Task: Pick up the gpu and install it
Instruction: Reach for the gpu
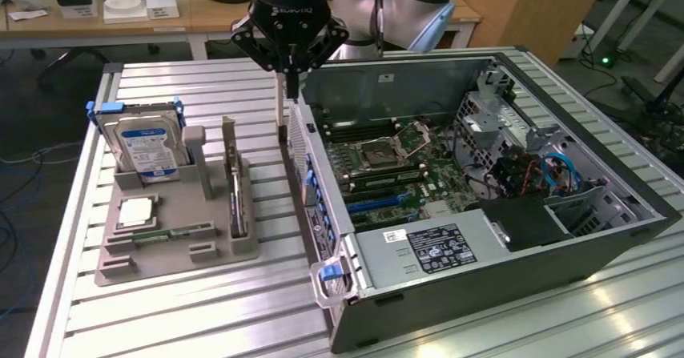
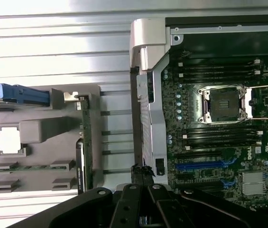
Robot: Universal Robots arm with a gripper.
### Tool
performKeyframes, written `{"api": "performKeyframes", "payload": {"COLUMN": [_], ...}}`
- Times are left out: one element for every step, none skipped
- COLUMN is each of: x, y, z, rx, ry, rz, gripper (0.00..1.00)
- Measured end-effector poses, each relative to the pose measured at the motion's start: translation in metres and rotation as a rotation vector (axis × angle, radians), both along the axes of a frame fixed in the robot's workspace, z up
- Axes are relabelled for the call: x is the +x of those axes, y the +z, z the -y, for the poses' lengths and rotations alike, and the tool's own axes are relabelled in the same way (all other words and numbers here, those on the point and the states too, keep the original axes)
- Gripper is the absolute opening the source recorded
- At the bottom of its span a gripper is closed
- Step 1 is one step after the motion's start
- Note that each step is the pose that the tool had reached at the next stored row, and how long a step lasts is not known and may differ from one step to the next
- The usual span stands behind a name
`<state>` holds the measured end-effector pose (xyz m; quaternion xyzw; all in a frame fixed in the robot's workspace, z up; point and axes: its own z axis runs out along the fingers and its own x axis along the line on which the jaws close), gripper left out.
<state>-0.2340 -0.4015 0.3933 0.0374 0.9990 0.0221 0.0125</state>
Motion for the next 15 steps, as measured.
{"api": "performKeyframes", "payload": {"x": [-0.001,-0.002,-0.004,-0.005,-0.006,-0.008,-0.009,-0.011,-0.013,-0.014,-0.016,-0.017,-0.019,-0.02,-0.022], "y": [0.0,0.0,0.0,0.0,0.0,0.0,0.0,0.0,0.0,0.0,0.0,0.0,0.0,0.0,0.0], "z": [0.0001,0.0002,0.0003,0.0004,0.0005,0.0005,0.0006,0.0007,0.0008,0.0009,0.001,0.001,0.0011,0.0012,0.0013], "rx": [0.0001,0.0001,0.0001,0.0001,0.0,0.0,0.0,0.0,0.0,0.0,0.0001,0.0,0.0001,0.0,0.0], "ry": [0.0,0.0,0.0,0.0,0.0,0.0,0.0,0.0,0.0,0.0,0.0,0.0,0.0,0.0,0.0], "rz": [0.0001,0.0,0.0,0.0,0.0,0.0,-0.0001,-0.0001,0.0,0.0,0.0001,0.0,0.0,0.0,0.0], "gripper": [0.11,0.11,0.11,0.11,0.11,0.11,0.11,0.11,0.11,0.11,0.11,0.11,0.11,0.11,0.11]}}
